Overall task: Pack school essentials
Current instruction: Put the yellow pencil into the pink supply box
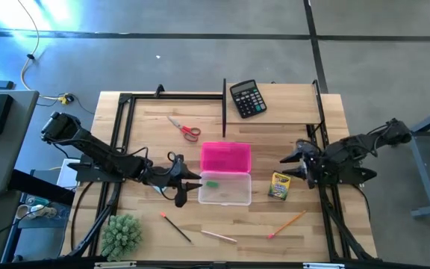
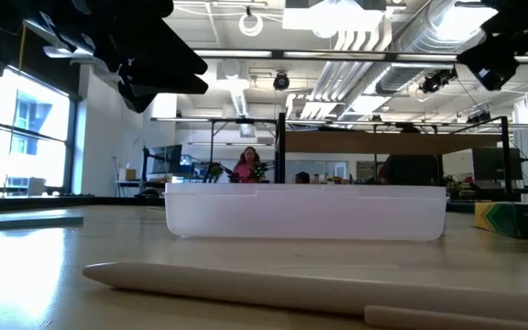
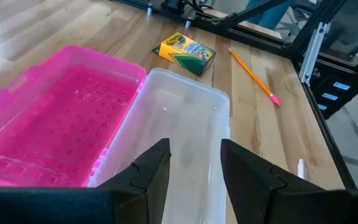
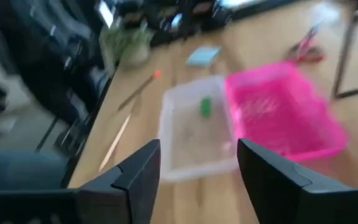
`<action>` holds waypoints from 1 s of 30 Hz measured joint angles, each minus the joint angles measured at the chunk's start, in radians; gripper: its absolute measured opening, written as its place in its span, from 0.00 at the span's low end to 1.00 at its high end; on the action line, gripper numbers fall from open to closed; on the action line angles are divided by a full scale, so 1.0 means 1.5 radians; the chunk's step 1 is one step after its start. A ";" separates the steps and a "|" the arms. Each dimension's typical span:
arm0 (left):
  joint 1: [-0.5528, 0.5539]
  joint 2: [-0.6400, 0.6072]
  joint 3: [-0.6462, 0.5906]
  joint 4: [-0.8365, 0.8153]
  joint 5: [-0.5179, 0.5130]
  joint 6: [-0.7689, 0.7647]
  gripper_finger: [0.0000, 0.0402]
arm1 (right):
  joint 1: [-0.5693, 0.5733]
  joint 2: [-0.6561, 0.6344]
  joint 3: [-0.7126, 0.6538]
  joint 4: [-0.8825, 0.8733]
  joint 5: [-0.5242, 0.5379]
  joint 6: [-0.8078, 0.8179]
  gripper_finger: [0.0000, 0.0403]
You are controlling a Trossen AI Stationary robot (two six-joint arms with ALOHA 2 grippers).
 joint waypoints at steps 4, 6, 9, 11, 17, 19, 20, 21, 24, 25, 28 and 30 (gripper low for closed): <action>0.000 0.000 0.000 0.000 0.000 0.000 0.33 | 0.008 0.093 0.070 -0.064 -0.081 0.015 0.52; 0.000 0.000 0.000 0.000 0.000 -0.002 0.33 | 0.023 0.139 0.095 -0.083 -0.098 0.018 0.52; 0.000 0.000 0.000 0.000 0.000 -0.016 0.33 | 0.053 0.205 0.119 -0.120 -0.102 0.011 0.52; 0.000 0.000 0.000 0.000 0.000 -0.022 0.33 | 0.074 0.244 0.127 -0.126 -0.102 0.008 0.52; 0.000 0.000 0.000 0.002 0.000 -0.050 0.33 | 0.139 0.348 0.145 -0.101 -0.086 0.013 0.52; 0.000 0.001 0.000 0.007 0.000 -0.051 0.33 | 0.164 0.385 0.149 -0.086 -0.084 0.013 0.52; 0.000 0.001 0.000 0.009 0.000 -0.051 0.33 | 0.177 0.403 0.149 -0.075 -0.084 0.013 0.52; 0.000 0.001 0.000 0.010 0.000 -0.052 0.33 | 0.190 0.420 0.149 -0.066 -0.082 0.016 0.52; 0.000 0.001 0.000 0.019 0.000 -0.052 0.33 | 0.230 0.471 0.149 -0.044 -0.066 0.024 0.52; 0.000 0.001 0.000 0.024 0.000 -0.052 0.33 | 0.243 0.487 0.149 -0.039 -0.057 0.024 0.52; 0.000 0.001 0.001 0.029 0.000 -0.051 0.33 | 0.271 0.530 0.149 -0.016 -0.036 0.027 0.52; 0.000 0.001 0.001 0.029 0.000 -0.051 0.33 | 0.285 0.557 0.149 0.006 -0.034 0.040 0.52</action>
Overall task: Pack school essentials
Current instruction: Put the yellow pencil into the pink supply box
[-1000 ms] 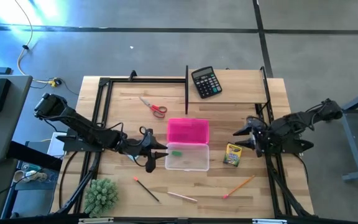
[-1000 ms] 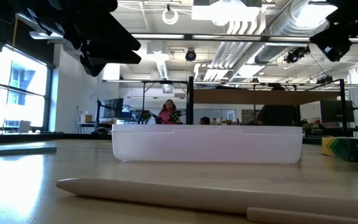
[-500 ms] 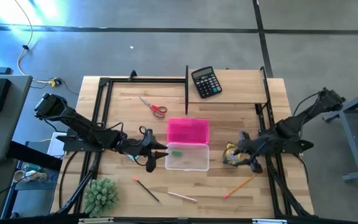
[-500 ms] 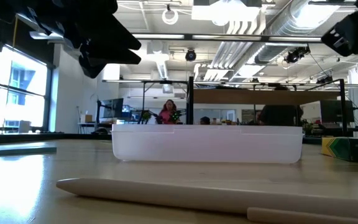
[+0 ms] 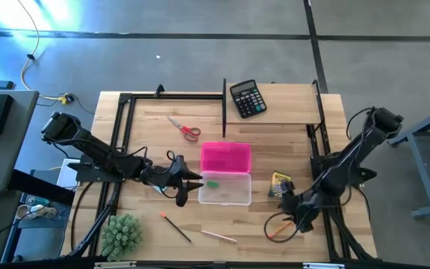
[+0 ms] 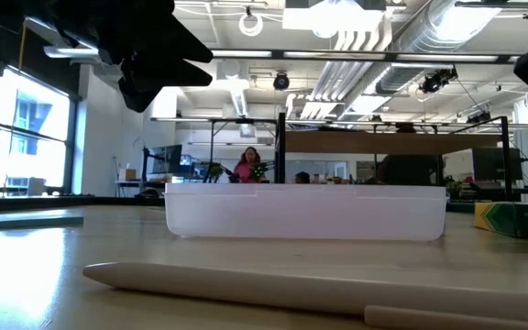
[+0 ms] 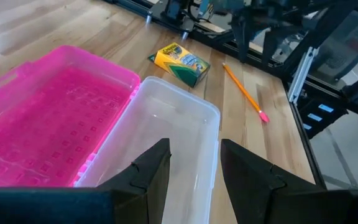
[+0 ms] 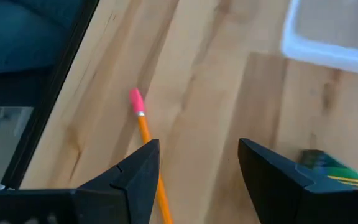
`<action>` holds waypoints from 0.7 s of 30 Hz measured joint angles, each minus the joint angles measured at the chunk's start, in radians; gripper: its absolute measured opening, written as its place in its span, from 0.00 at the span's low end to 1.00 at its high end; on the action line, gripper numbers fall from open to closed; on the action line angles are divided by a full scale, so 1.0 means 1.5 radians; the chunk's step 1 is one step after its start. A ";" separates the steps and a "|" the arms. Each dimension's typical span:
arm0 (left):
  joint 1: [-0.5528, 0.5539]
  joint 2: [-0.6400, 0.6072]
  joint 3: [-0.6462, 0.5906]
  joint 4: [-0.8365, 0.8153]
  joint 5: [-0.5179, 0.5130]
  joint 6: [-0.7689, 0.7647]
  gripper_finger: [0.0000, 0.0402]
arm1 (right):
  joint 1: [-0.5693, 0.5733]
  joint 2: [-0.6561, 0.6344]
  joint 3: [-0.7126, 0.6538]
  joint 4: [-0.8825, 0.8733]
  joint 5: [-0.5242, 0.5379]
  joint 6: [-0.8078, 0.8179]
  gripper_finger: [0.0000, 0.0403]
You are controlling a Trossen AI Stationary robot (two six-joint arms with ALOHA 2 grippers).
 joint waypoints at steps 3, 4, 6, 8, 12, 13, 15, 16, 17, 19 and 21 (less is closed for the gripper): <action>0.000 0.000 0.000 0.000 0.000 0.000 0.33 | 0.022 0.040 0.000 0.045 0.001 0.010 0.52; 0.000 0.000 0.000 0.000 0.000 0.000 0.33 | 0.029 0.052 0.000 0.058 0.001 0.014 0.52; 0.000 0.000 0.000 -0.001 0.000 0.000 0.33 | 0.041 0.075 0.000 0.083 0.001 0.016 0.52; 0.000 0.000 0.000 -0.002 0.000 0.000 0.33 | 0.053 0.094 0.000 0.104 0.006 0.017 0.52; 0.000 0.000 0.000 -0.002 0.000 0.000 0.33 | 0.063 0.131 0.000 0.151 0.009 0.017 0.52; 0.000 0.000 0.000 -0.002 0.000 0.000 0.33 | 0.063 0.140 0.000 0.162 0.008 0.017 0.52; 0.000 0.000 0.000 -0.003 0.000 0.000 0.33 | 0.063 0.159 0.000 0.178 0.007 0.021 0.52; 0.000 0.000 0.000 -0.003 0.000 0.001 0.33 | 0.063 0.169 0.000 0.184 0.006 0.025 0.52; 0.000 0.000 0.000 -0.003 0.000 0.001 0.33 | 0.063 0.180 0.000 0.190 0.005 0.026 0.52; 0.000 0.000 0.000 -0.004 0.000 0.001 0.33 | 0.063 0.197 0.000 0.198 0.000 0.027 0.52; 0.000 0.000 0.000 -0.004 0.000 0.001 0.33 | 0.063 0.213 0.000 0.202 -0.007 0.032 0.52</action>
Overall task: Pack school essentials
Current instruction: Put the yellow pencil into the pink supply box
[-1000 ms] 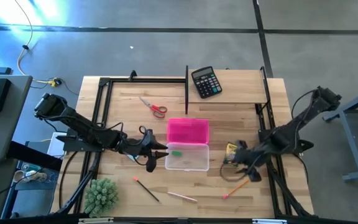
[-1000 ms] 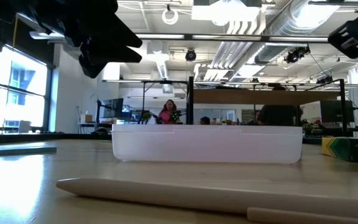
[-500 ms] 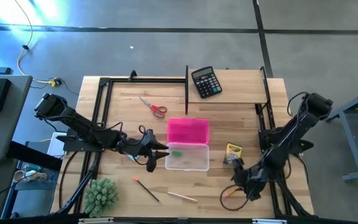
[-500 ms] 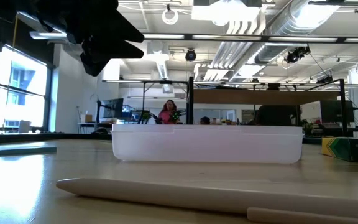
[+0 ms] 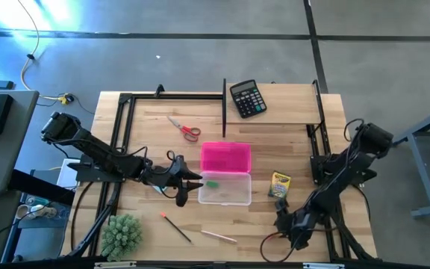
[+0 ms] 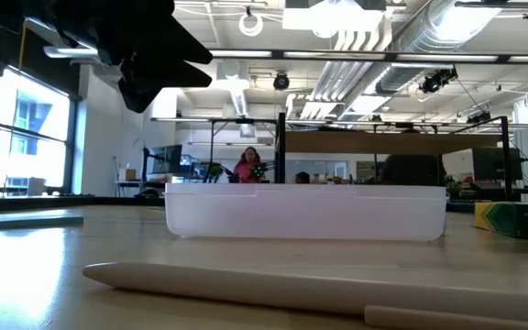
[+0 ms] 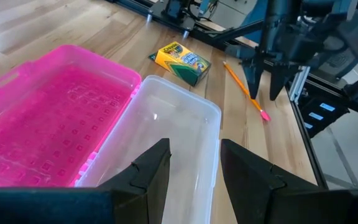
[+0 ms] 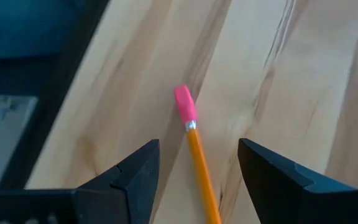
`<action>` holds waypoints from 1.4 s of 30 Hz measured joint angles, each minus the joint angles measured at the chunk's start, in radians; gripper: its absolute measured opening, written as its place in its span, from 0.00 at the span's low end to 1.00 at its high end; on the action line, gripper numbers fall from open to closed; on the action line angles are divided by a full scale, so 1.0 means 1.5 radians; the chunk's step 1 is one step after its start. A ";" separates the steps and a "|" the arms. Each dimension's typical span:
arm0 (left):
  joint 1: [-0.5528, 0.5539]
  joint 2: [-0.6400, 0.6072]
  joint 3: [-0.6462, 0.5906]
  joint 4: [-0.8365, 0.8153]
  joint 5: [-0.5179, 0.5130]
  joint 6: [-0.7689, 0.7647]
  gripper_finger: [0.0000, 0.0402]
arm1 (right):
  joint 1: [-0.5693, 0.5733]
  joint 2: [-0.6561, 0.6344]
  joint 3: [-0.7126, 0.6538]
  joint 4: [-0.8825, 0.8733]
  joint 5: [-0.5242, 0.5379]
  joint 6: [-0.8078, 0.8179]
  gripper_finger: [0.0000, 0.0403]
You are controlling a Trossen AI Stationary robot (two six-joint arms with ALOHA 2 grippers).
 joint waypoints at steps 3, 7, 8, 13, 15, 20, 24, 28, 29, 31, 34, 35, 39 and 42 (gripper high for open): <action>0.000 0.000 0.000 0.000 0.000 0.000 0.33 | 0.000 0.019 0.000 0.000 -0.008 0.000 0.51; 0.000 0.000 0.000 0.000 0.000 0.000 0.33 | 0.000 0.038 0.000 0.000 -0.015 0.000 0.45; 0.000 0.000 0.000 0.000 0.000 0.000 0.33 | 0.000 0.041 0.002 0.000 -0.014 0.000 0.43; 0.000 0.000 0.000 0.000 0.000 0.000 0.33 | -0.001 0.044 0.002 -0.002 -0.009 0.005 0.34; 0.000 0.000 0.000 0.000 0.000 0.000 0.33 | -0.001 0.044 0.002 -0.003 -0.006 0.008 0.32; 0.000 0.000 0.000 0.000 0.000 0.000 0.33 | -0.001 0.045 0.008 -0.016 -0.010 0.012 0.28; 0.000 0.000 0.000 0.000 0.000 0.000 0.33 | 0.000 0.048 0.046 -0.098 -0.030 0.004 0.28; 0.000 0.000 0.000 -0.002 0.000 0.000 0.33 | 0.000 0.048 0.073 -0.136 -0.033 -0.008 0.28; 0.000 0.000 0.000 -0.002 0.000 0.000 0.33 | 0.000 0.048 0.075 -0.138 -0.031 -0.013 0.28; 0.000 0.000 0.000 -0.003 0.000 0.000 0.33 | -0.001 0.056 0.078 -0.147 -0.027 -0.016 0.28; 0.000 0.000 0.000 -0.004 0.000 0.000 0.33 | -0.002 0.078 0.085 -0.152 -0.023 -0.017 0.28; 0.000 0.000 0.000 -0.005 0.001 0.000 0.33 | -0.002 0.085 0.085 -0.152 -0.023 -0.018 0.28; 0.000 0.000 0.000 -0.006 0.013 0.000 0.33 | -0.002 0.112 0.102 -0.175 -0.026 -0.014 0.28; 0.000 0.000 0.000 -0.007 0.013 0.000 0.33 | -0.002 0.123 0.125 -0.203 -0.023 -0.015 0.27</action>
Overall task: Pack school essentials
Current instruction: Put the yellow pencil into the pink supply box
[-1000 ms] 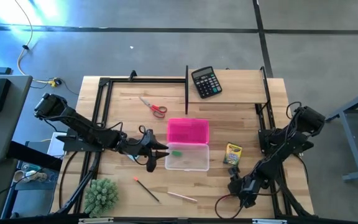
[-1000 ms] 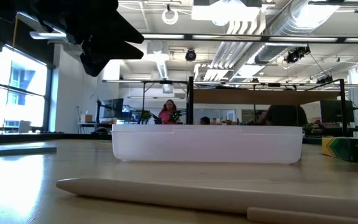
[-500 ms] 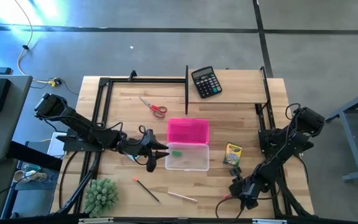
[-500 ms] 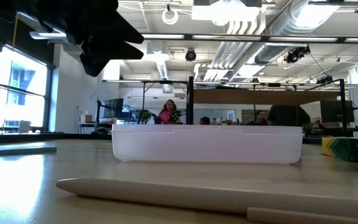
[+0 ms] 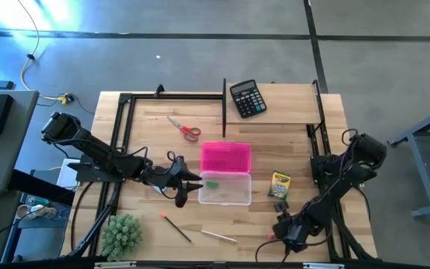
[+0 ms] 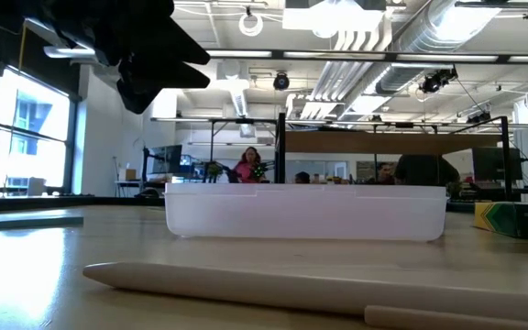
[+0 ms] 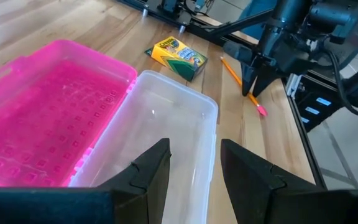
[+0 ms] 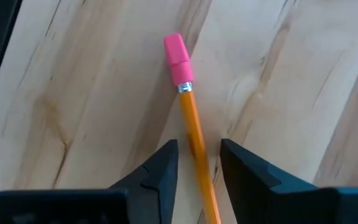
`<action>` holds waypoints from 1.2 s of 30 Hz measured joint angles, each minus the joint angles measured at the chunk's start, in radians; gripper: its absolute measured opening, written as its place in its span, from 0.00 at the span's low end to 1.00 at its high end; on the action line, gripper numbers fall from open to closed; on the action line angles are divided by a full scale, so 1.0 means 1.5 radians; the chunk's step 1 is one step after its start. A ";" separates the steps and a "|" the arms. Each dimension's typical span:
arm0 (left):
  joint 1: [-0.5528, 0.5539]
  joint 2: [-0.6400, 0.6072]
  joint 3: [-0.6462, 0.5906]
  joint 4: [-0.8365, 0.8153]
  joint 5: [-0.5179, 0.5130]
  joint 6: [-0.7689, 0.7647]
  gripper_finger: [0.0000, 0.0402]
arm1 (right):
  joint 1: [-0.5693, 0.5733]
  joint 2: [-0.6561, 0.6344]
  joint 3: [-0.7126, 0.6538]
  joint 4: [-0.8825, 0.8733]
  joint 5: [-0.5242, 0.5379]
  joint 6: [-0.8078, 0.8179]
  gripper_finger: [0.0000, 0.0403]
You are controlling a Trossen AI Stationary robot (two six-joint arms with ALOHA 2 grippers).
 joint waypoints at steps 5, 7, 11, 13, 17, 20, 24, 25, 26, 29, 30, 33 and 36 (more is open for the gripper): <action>0.000 0.000 0.000 -0.001 0.000 0.000 0.33 | 0.001 0.020 0.032 -0.027 0.004 -0.028 0.19; 0.000 0.000 0.000 -0.004 0.000 0.000 0.33 | 0.001 0.031 0.039 -0.034 0.004 -0.034 0.16; 0.000 0.000 0.000 -0.004 0.000 0.000 0.33 | 0.001 0.039 0.047 -0.044 0.003 -0.030 0.10; 0.000 0.000 0.000 -0.004 0.000 0.000 0.33 | 0.001 0.042 0.055 -0.056 0.006 -0.022 0.08; 0.000 0.000 0.000 -0.009 0.000 0.000 0.33 | 0.001 0.044 0.064 -0.065 0.007 -0.021 0.05; 0.000 0.000 0.000 -0.008 0.000 0.000 0.33 | 0.001 0.044 0.068 -0.067 0.008 -0.017 0.04; 0.000 0.000 0.000 -0.009 0.002 0.000 0.33 | 0.001 0.046 0.075 -0.072 0.010 -0.015 0.03; 0.000 0.000 0.000 -0.009 0.006 0.000 0.33 | 0.001 0.046 0.077 -0.073 0.012 -0.015 0.03; 0.000 0.000 0.000 -0.009 0.012 0.000 0.33 | 0.001 0.046 0.080 -0.074 0.013 -0.015 0.03; 0.000 0.000 0.000 -0.009 0.030 0.000 0.33 | 0.001 0.047 0.089 -0.083 0.015 -0.015 0.03; 0.000 0.000 0.000 -0.010 0.033 0.000 0.33 | 0.001 0.047 0.094 -0.088 0.017 -0.015 0.03; 0.000 0.000 0.000 -0.015 0.033 0.000 0.33 | 0.000 0.051 0.113 -0.097 0.046 -0.002 0.03; 0.000 0.000 0.000 -0.021 0.033 0.003 0.33 | -0.008 0.050 0.135 -0.108 0.092 0.016 0.03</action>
